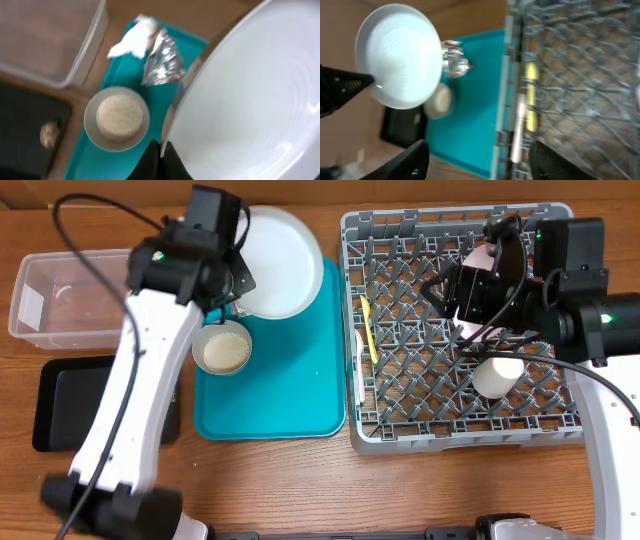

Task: Sort waste into correct bins and load items into the dishwasher rack
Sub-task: 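Lift the grey plate and pass it to the right gripper, then stand the grey plate upright in the rack beside the pink plate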

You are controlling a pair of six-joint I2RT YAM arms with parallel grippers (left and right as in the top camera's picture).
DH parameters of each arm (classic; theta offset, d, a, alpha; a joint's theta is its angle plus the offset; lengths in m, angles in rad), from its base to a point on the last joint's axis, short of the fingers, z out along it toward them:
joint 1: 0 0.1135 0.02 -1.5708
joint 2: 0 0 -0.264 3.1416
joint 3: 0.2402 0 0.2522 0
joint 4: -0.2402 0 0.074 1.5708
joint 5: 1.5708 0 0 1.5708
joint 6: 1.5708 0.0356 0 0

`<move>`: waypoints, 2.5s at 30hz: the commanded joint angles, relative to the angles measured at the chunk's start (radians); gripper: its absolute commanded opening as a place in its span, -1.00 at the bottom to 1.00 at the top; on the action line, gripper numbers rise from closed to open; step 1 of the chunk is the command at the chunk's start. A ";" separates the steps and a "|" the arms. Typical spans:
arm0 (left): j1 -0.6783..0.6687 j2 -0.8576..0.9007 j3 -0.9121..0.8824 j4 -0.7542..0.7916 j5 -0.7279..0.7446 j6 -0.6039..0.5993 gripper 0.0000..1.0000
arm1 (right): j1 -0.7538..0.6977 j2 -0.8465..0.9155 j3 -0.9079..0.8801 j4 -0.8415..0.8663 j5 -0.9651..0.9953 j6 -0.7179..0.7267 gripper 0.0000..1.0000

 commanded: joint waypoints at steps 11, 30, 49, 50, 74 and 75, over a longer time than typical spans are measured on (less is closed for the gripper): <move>0.004 -0.180 0.024 0.049 0.397 0.488 -0.92 | 0.008 0.000 0.006 0.109 -0.462 -0.246 0.30; -0.003 -0.201 0.024 0.063 0.578 0.533 -0.92 | 0.043 0.079 0.006 0.171 -0.462 -0.269 -0.53; -0.003 -0.420 0.085 0.066 0.379 0.501 1.00 | 0.043 -0.127 0.007 -0.002 0.474 -0.008 -0.92; -0.003 -0.436 0.085 0.067 0.371 0.501 1.00 | 0.043 -0.124 0.007 -0.014 0.548 0.011 -0.92; -0.003 -0.485 0.085 -0.004 0.351 0.498 1.00 | 0.137 0.167 0.007 -0.070 1.128 -0.190 -0.92; -0.003 -0.483 0.085 -0.010 0.351 0.499 1.00 | 0.138 0.192 0.007 -0.069 1.155 -0.187 -0.92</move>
